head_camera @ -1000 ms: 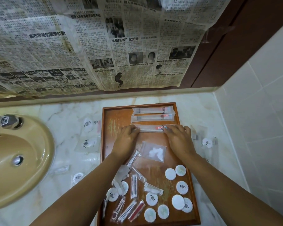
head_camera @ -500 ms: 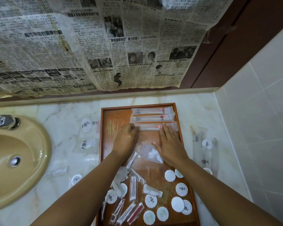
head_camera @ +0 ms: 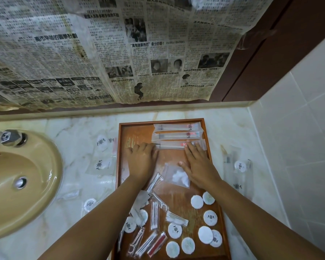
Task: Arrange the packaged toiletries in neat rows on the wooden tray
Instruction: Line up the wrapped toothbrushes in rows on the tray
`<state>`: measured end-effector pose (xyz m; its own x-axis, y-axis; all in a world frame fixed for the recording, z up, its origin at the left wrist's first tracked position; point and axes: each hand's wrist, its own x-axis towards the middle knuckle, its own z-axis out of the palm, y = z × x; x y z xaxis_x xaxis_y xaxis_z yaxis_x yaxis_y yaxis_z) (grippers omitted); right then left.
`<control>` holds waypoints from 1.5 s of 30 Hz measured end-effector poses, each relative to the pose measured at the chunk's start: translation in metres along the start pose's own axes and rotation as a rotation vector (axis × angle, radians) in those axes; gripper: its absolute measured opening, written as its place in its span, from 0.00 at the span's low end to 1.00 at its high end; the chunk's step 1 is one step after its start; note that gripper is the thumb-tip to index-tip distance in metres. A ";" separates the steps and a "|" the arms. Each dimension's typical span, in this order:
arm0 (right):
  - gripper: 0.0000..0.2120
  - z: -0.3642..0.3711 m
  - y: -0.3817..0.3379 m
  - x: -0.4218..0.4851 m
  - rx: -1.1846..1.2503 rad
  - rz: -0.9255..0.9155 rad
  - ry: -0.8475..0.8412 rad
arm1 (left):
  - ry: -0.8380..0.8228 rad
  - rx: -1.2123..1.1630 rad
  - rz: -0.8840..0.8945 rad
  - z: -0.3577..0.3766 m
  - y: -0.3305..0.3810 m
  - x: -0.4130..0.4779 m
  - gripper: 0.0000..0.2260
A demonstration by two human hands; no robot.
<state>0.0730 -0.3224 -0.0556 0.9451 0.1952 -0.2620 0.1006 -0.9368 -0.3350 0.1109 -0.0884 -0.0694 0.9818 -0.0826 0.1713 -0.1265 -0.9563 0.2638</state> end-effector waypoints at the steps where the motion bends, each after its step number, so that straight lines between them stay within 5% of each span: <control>1: 0.32 -0.001 0.002 0.001 0.020 -0.005 0.021 | 0.002 -0.020 -0.015 0.000 0.001 0.001 0.12; 6: 0.19 0.000 0.010 0.008 0.007 -0.062 0.258 | -0.031 -0.116 -0.062 -0.001 0.003 0.010 0.07; 15: 0.20 0.004 0.021 0.002 -0.088 -0.179 0.285 | -0.090 -0.244 -0.070 -0.004 0.000 0.017 0.08; 26: 0.07 -0.006 0.020 0.022 0.173 -0.014 0.355 | -0.161 -0.337 -0.117 -0.007 -0.001 0.018 0.09; 39: 0.08 -0.023 0.010 0.047 0.313 0.279 0.234 | -0.220 -0.197 -0.085 -0.010 0.006 0.027 0.04; 45: 0.12 -0.031 0.010 0.042 0.266 0.245 0.246 | -0.223 -0.133 -0.080 -0.007 0.009 0.032 0.08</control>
<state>0.1232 -0.3326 -0.0421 0.9802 -0.1287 -0.1502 -0.1891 -0.8330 -0.5199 0.1402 -0.0981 -0.0547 0.9945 -0.0820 -0.0645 -0.0501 -0.9180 0.3934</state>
